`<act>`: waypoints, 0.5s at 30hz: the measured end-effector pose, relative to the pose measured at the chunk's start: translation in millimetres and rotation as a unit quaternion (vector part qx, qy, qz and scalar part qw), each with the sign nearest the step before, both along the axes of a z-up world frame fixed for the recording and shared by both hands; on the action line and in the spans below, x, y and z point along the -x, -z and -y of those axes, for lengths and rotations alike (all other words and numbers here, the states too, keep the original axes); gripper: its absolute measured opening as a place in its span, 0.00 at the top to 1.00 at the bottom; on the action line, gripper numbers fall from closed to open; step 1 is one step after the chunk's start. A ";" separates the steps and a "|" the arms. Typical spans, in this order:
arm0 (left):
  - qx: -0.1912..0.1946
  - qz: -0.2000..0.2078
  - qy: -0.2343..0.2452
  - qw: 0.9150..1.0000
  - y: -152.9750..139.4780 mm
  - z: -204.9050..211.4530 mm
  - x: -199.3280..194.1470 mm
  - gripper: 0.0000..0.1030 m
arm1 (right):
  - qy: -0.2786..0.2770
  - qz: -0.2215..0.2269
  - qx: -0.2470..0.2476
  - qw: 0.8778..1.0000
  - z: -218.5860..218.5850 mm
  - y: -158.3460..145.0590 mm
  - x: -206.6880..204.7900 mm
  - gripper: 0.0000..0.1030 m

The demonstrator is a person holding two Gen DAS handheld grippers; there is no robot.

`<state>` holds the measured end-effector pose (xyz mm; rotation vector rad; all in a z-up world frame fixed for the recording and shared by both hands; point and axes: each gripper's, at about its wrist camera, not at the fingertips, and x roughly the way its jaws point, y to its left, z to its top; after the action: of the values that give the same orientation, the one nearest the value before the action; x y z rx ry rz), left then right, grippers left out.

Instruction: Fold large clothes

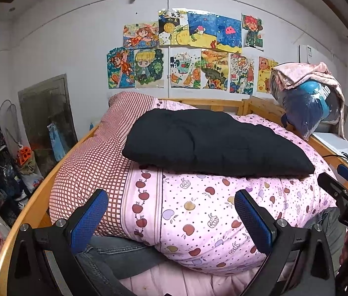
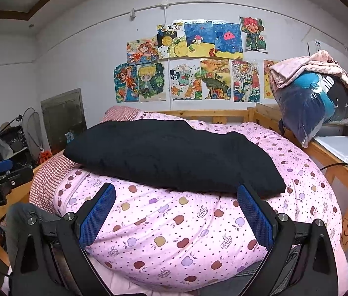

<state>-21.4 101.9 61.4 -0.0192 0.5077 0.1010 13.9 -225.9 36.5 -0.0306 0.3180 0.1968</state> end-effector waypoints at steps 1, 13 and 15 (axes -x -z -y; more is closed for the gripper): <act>0.000 -0.002 -0.001 1.000 1.4 0.0 -2.0 0.00 | 0.002 0.000 0.002 1.000 0.0 1.5 -1.1 0.06; -0.015 0.012 0.002 1.000 22.8 5.3 -15.8 0.00 | 0.018 0.006 0.012 1.000 1.1 19.5 -13.9 0.06; -0.016 0.008 0.005 1.000 27.4 8.3 -20.1 0.00 | 0.021 0.010 0.009 1.000 2.4 21.3 -16.5 0.06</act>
<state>-1.3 93.6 34.0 0.0134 0.4907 0.0980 30.3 -228.3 15.2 -0.0436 0.3006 0.1510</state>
